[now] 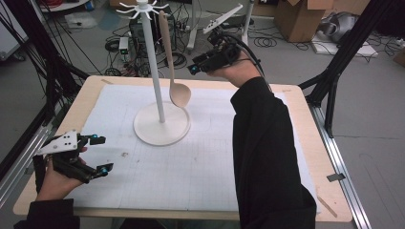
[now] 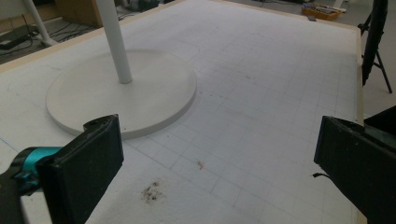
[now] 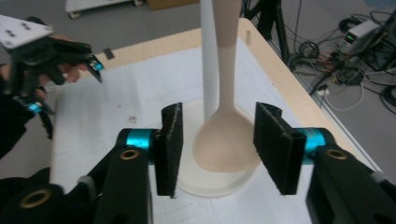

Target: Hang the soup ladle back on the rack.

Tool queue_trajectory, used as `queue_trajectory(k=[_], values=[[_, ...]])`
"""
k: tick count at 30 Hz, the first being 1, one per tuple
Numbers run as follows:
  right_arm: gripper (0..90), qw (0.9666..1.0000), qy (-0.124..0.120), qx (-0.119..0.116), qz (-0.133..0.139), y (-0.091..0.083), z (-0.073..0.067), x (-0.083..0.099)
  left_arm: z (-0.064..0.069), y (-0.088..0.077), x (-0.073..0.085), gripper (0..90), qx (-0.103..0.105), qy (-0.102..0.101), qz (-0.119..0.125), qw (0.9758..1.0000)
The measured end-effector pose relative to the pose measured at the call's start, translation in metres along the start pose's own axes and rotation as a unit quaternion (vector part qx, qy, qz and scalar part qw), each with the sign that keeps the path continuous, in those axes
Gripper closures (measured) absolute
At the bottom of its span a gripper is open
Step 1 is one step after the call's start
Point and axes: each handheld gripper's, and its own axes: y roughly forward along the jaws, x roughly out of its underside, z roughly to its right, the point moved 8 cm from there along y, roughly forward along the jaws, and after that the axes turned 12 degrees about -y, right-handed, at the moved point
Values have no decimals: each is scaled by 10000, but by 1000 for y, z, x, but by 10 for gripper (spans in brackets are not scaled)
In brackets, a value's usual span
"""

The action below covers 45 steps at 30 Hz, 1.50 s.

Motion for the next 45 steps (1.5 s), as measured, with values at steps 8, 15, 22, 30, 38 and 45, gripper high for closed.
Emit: queue_trajectory(k=[8, 15, 22, 30, 38, 45], values=[[440, 9998, -125, 94, -91, -17, -13, 22, 0, 6, -2, 17, 17, 25, -39, 10000], [449, 9997, -216, 107, 88, -34, -27, 40, 0, 10, -4, 17, 71, 53, -50, 9999], [436, 9991, -338, 248, 46, -45, -40, 63, 0, 14, -5, 17, 90, 64, -64, 9999], [383, 9980, -212, 537, 259, -59, -49, 86, 0, 18, -5, 17, 107, 60, -104, 9999], [298, 9967, 121, 647, 468, -67, -58, 116, 0, 22, -4, 17, 136, 53, -147, 9998], [252, 9958, 278, 708, 502, -67, -66, 143, 0, 22, -4, 17, 123, 54, -138, 9998]])
